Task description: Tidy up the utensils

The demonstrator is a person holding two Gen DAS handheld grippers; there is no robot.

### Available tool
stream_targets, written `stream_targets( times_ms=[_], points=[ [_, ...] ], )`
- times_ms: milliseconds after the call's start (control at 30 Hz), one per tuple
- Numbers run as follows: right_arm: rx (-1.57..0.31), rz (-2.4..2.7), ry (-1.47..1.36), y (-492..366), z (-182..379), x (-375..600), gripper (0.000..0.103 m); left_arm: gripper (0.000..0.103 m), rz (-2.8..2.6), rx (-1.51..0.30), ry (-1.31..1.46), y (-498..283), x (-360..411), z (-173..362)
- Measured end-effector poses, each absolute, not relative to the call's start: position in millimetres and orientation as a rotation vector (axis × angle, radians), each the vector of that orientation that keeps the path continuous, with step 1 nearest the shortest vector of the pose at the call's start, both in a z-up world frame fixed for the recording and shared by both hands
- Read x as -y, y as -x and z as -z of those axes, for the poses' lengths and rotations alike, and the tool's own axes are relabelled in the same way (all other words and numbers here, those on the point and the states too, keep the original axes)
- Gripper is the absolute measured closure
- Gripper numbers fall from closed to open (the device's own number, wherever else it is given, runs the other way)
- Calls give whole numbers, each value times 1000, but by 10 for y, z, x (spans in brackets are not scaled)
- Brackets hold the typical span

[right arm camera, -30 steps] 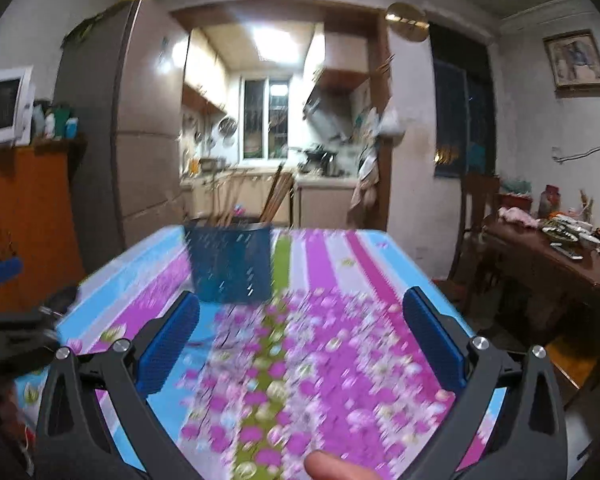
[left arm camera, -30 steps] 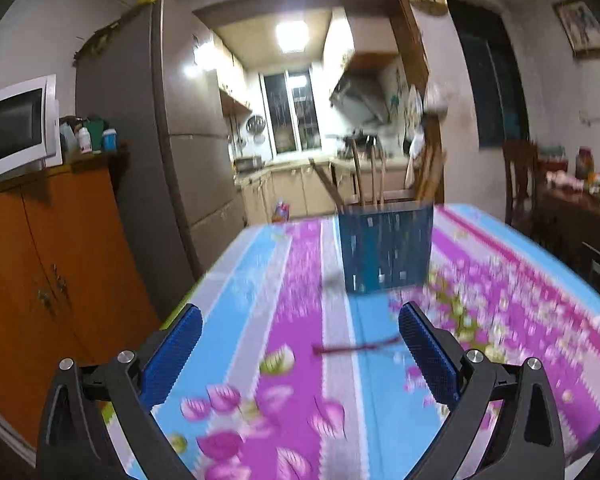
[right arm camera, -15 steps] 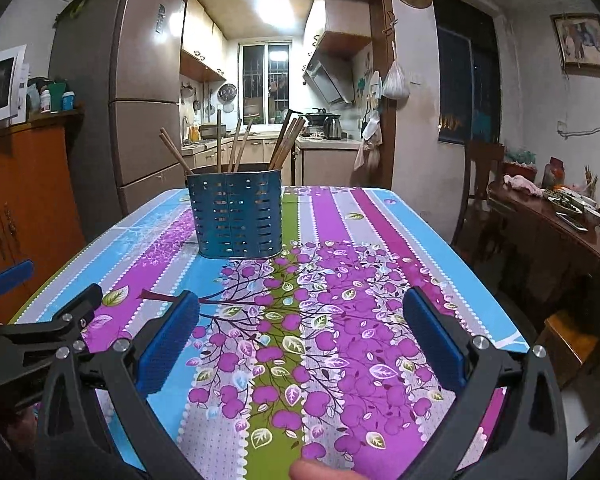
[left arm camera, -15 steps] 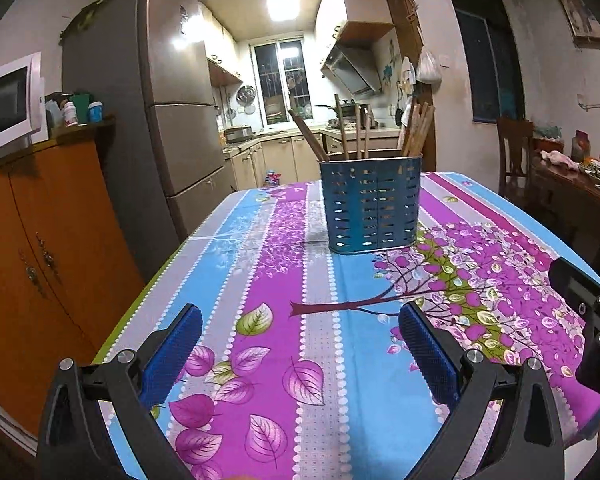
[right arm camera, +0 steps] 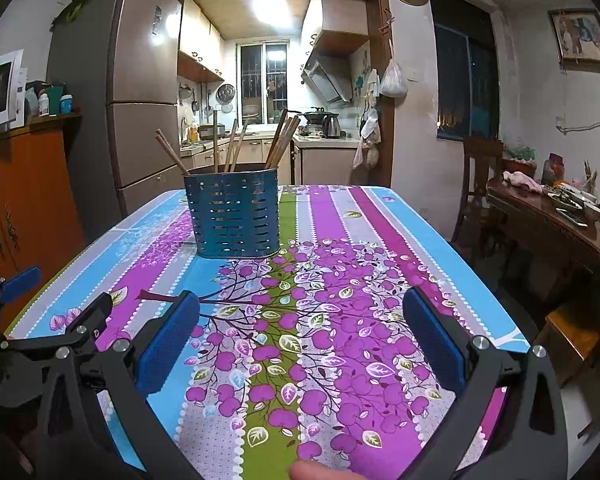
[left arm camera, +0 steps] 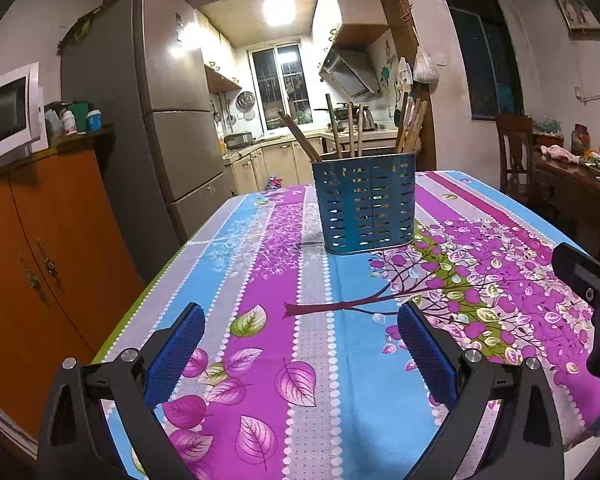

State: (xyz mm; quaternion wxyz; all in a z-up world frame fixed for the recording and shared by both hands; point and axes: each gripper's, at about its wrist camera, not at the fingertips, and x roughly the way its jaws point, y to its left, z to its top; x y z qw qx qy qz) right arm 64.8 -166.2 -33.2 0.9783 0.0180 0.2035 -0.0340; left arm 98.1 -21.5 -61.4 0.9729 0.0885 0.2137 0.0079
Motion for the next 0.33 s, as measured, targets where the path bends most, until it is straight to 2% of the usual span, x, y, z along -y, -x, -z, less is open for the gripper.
stream_targets(
  times_ms=[333],
  points=[
    [-414,68,-30,-640,334,1672,5,5,18,-494,-157,-1019,241,653]
  ],
)
